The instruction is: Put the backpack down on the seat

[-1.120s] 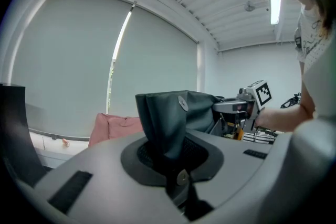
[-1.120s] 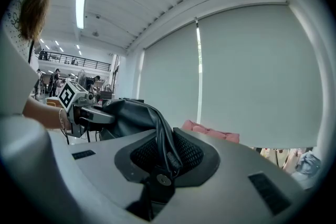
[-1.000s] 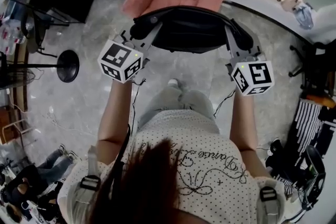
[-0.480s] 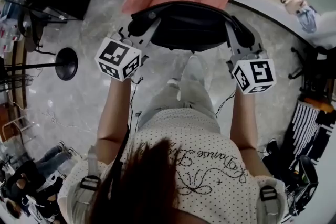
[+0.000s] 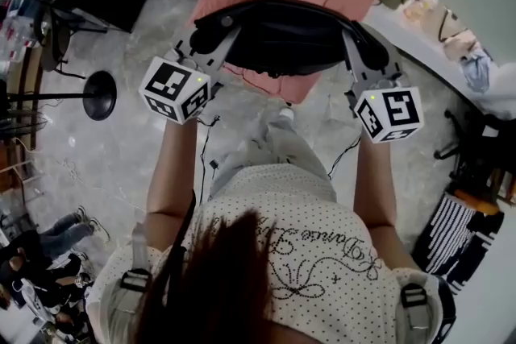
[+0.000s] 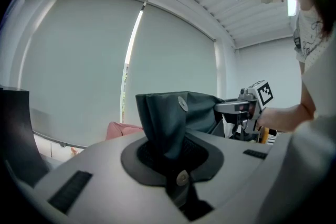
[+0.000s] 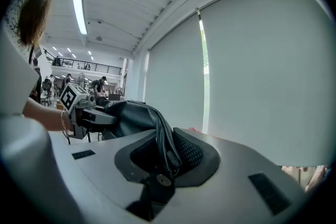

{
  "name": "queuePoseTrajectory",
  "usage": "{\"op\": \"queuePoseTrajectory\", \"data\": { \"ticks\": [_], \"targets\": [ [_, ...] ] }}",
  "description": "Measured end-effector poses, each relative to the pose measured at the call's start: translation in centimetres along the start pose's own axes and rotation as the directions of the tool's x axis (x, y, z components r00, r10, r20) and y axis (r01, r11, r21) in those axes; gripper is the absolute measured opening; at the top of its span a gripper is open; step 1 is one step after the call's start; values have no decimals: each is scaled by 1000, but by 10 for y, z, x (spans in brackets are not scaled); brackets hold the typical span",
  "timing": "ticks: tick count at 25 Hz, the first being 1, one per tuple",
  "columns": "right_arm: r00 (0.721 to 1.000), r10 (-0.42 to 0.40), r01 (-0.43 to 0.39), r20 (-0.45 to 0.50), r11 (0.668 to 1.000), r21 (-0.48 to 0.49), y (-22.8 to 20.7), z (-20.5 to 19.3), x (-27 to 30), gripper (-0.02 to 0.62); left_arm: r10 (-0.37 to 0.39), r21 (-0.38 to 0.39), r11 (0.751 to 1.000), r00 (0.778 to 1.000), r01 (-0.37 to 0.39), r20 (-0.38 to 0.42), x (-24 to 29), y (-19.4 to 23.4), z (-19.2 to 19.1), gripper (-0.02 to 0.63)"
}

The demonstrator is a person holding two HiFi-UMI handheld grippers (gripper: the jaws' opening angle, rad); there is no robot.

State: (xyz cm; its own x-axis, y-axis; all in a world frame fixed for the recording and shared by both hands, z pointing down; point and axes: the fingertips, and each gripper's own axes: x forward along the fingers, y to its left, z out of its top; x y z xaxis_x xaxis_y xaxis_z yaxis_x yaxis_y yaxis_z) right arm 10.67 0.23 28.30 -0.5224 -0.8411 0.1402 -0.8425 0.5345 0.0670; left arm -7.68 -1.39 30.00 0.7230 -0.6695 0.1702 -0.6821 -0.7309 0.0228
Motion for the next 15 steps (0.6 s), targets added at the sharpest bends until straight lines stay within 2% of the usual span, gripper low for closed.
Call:
{"op": "queuePoseTrajectory", "data": {
  "ticks": [5, 10, 15],
  "targets": [
    [998, 51, -51, 22, 999, -1, -62, 3, 24, 69, 51, 9, 999, 999, -51, 12, 59, 8, 15, 49],
    [997, 69, -69, 19, 998, 7, -83, 4, 53, 69, 76, -5, 997, 997, -76, 3, 82, 30, 19, 49],
    [997, 80, -79, -12, 996, 35, -108, -10, 74, 69, 80, -22, 996, 996, -81, -33, 113, 45, 9, 49]
  ]
}}
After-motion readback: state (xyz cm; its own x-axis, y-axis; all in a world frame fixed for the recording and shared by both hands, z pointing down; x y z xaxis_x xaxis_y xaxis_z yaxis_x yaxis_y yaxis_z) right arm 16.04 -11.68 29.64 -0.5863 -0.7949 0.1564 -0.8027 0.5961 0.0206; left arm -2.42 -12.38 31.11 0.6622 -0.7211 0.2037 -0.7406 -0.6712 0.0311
